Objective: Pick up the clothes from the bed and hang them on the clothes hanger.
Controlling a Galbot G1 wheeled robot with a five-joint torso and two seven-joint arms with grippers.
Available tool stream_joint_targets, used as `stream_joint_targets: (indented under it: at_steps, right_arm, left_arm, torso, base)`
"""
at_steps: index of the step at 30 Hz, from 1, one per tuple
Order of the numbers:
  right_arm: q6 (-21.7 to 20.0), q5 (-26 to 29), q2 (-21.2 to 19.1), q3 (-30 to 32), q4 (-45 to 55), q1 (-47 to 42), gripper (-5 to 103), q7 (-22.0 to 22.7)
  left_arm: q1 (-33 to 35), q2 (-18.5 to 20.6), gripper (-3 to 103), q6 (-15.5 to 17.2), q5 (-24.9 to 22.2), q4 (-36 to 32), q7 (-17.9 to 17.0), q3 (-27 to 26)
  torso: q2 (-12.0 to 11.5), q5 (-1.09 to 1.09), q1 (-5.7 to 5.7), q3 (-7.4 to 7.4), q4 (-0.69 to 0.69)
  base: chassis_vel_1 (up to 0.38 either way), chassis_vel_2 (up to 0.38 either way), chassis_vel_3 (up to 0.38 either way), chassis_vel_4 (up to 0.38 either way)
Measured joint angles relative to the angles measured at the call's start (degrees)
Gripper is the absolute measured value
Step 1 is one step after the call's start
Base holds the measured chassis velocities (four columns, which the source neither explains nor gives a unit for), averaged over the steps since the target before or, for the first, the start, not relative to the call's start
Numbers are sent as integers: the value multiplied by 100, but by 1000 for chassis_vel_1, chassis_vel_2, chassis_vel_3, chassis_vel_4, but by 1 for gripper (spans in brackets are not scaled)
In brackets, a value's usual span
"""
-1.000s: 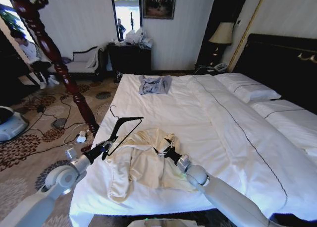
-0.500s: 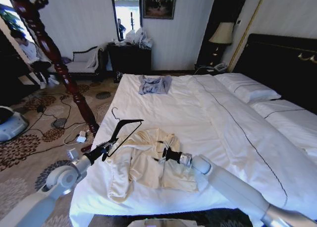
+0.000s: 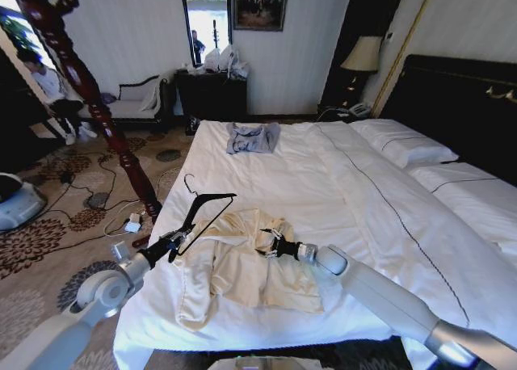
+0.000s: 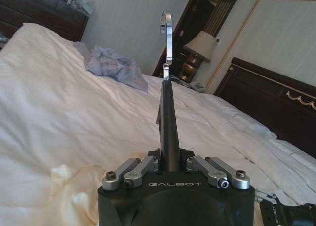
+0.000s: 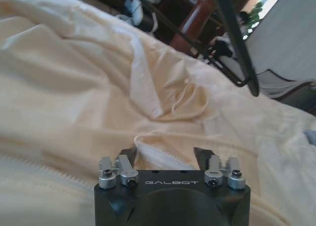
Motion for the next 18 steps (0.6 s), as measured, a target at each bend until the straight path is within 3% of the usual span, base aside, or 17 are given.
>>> stream_joint_targets:
  at_steps: [2,4,5,9,10,12,14,18]
  right_arm:
    - [45,13,-7,48,-32,-16,64,-148]
    - [84,112,17,71,-74,-41,48,-166]
    - [114,149,60,78,-98,-45,42,-77]
    - [189,193,168,86,-155,-44,37,216]
    - [193,199,193,87,-169,-44,27,291]
    - [193,200,212,89,-178,-44,27,350]
    - [191,196,250,115,-204,-50,15,497]
    - [118,176,272,235,-219,-97,15,707]
  left_arm:
    - [-20,-4,18,0,-7,-42,-17,25]
    - [-22,-16,18,0,-25,-103,-30,28]
    - [-8,-22,18,0,-35,-134,-33,19]
    - [39,-25,18,-9,-47,-171,-38,-44]
    - [52,-21,18,-11,-58,-185,-39,-63]
    - [58,-16,18,-12,-68,-193,-41,-75]
    - [73,-4,18,-14,-100,-224,-46,-109]
    - [86,5,18,-15,-133,-269,-54,-134]
  torso:
    - [0,0,0,0,0]
    - [0,0,0,0,1]
    - [0,0,0,0,0]
    - [0,0,0,0,3]
    - [0,-1,0,0,3]
    - [0,-1,0,0,3]
    - [0,0,0,0,2]
    - [0,0,0,0,2]
  base:
    - [0,0,0,0]
    - [0,0,0,0]
    - [0,0,0,0]
    - [0,0,0,0]
    - [0,0,0,0]
    - [0,0,0,0]
    - [0,0,0,0]
    - [0,0,0,0]
